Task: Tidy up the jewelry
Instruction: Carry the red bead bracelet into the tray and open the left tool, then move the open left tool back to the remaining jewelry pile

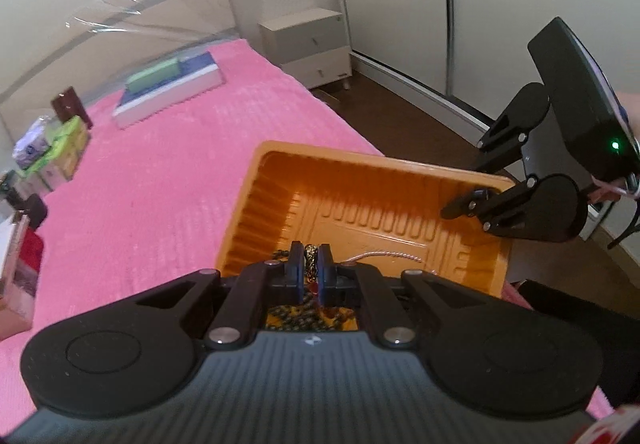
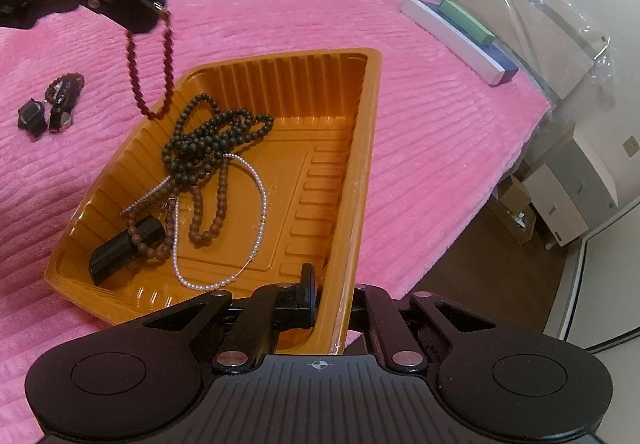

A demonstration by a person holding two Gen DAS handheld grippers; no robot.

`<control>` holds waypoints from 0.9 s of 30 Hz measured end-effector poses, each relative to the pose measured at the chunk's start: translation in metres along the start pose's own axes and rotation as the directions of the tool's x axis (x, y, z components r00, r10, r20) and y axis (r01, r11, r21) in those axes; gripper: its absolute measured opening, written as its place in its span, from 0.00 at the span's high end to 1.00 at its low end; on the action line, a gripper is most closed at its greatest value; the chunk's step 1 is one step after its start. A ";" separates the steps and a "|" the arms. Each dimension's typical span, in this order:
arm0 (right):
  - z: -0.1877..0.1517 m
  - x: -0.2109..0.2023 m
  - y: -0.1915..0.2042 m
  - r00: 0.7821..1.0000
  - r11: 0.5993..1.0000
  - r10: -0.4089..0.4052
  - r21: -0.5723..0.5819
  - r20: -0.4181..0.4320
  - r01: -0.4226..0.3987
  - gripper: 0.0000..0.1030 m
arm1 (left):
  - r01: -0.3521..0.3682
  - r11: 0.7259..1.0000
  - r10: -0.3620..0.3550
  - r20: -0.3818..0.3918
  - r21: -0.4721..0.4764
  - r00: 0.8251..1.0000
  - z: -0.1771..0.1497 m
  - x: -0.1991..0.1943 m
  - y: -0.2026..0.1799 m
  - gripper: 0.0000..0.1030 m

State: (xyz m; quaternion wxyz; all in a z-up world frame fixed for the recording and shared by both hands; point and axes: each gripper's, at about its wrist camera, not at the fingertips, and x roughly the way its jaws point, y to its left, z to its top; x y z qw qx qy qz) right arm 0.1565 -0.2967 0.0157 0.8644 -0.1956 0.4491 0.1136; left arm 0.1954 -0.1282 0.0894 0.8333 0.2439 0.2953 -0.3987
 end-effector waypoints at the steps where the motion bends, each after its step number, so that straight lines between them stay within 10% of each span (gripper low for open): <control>1: 0.000 0.000 0.000 1.000 1.000 0.000 0.002 0.000 0.000 0.96 | 0.015 1.000 -0.015 -0.007 0.000 1.000 0.001 0.004 -0.002 0.95; 27: -0.001 0.001 0.000 1.000 1.000 -0.001 0.001 0.000 0.001 0.96 | 0.012 1.000 -0.013 -0.038 -0.022 0.999 -0.002 0.029 -0.003 0.85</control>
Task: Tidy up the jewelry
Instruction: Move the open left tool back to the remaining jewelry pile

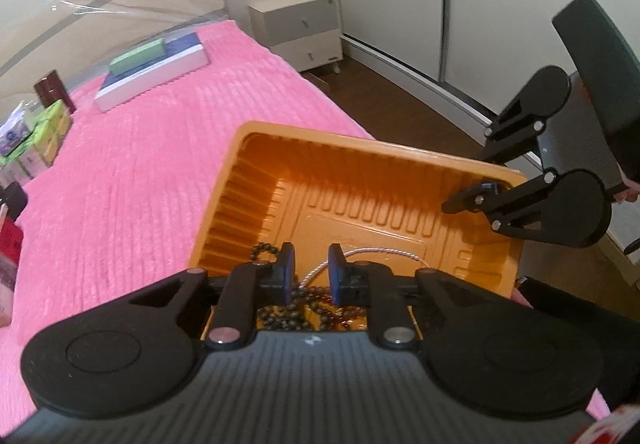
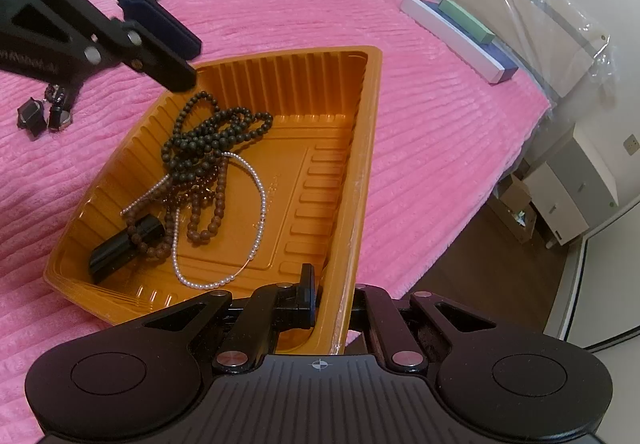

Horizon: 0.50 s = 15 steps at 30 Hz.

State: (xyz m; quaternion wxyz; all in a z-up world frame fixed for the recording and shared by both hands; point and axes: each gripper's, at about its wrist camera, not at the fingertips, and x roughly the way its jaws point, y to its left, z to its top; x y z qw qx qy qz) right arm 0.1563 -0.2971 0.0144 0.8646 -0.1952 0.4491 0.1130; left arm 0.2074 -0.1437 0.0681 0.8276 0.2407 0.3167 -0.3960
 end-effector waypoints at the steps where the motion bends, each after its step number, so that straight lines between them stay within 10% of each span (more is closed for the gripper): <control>1: 0.000 0.000 0.000 1.000 1.000 0.000 0.000 0.000 0.000 0.96 | -0.011 1.000 0.012 0.007 -0.012 1.000 -0.002 -0.004 0.002 0.84; 15: 0.000 0.000 0.001 1.000 1.000 -0.006 0.001 0.001 0.006 0.96 | -0.200 0.946 0.218 0.044 -0.257 0.975 -0.064 -0.073 0.051 0.76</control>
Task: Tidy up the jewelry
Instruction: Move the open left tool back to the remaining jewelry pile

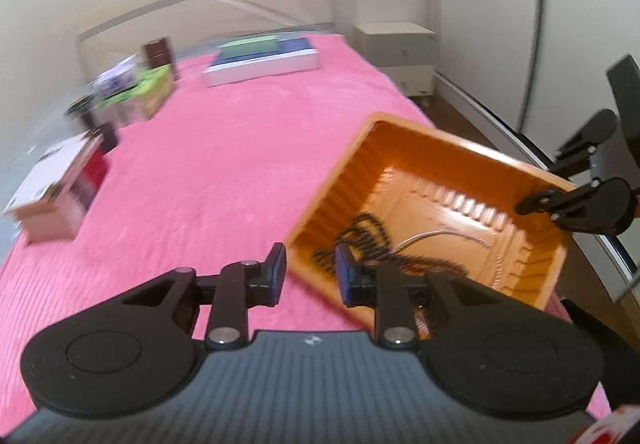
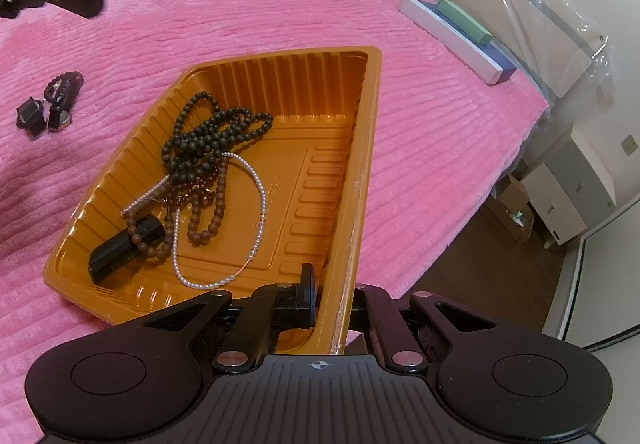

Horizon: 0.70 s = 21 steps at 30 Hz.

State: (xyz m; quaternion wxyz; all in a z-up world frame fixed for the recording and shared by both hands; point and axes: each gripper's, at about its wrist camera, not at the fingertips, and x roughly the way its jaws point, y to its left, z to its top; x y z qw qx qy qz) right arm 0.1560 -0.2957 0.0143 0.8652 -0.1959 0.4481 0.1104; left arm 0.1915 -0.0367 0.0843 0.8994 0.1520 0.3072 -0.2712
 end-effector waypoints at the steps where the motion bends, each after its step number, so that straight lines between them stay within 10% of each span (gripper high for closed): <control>1: 0.000 0.000 0.000 1.000 1.000 0.000 0.000 0.000 0.000 0.96 | -0.017 1.000 0.017 0.000 -0.020 1.000 -0.006 -0.004 0.006 0.75; 21: -0.001 -0.001 0.001 1.000 1.000 -0.006 0.001 0.001 0.006 0.96 | -0.320 0.876 0.308 -0.091 -0.361 0.947 -0.125 -0.071 0.090 0.61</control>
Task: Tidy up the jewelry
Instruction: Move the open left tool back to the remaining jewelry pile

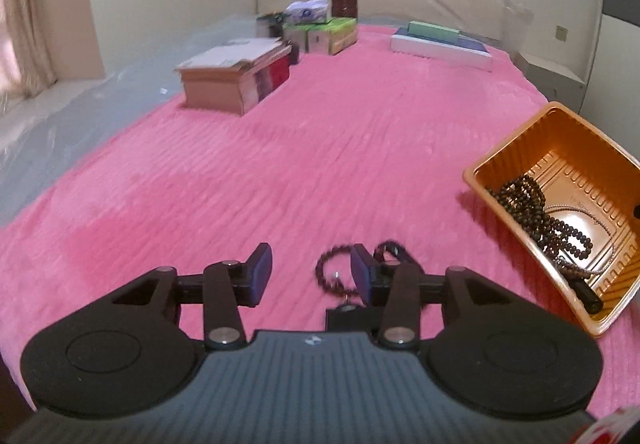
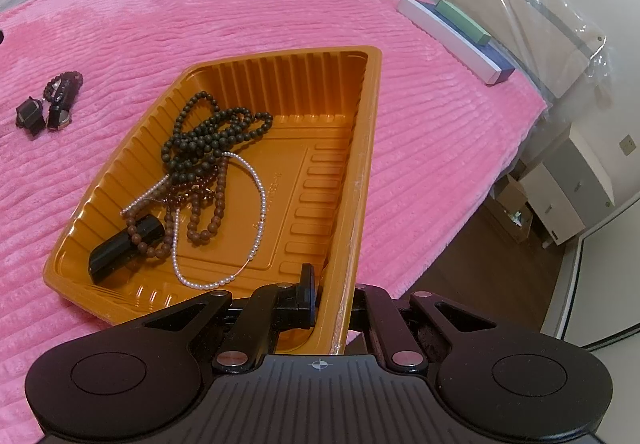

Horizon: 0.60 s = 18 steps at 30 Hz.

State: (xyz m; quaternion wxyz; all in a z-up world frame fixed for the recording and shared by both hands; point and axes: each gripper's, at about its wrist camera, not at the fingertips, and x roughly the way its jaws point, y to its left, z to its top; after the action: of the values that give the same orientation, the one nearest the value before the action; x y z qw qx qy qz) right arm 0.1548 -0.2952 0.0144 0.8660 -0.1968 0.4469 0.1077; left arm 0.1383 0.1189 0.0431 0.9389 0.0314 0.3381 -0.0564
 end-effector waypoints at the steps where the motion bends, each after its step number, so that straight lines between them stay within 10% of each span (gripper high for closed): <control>1: 0.000 0.000 -0.001 1.000 1.000 0.000 0.001 0.000 0.000 0.96 | 0.000 1.000 0.000 -0.005 -0.006 1.000 -0.004 0.001 0.000 0.61; 18: 0.000 0.000 0.001 1.000 1.000 -0.002 -0.001 0.001 0.002 0.96 | -0.021 0.998 0.024 -0.047 0.061 0.999 -0.061 0.029 -0.018 0.61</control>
State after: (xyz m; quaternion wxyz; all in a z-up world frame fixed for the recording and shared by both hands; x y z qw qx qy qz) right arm 0.1541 -0.2946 0.0142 0.8661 -0.1977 0.4463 0.1073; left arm 0.1197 0.1050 -0.0233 0.9298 0.0649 0.3581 -0.0552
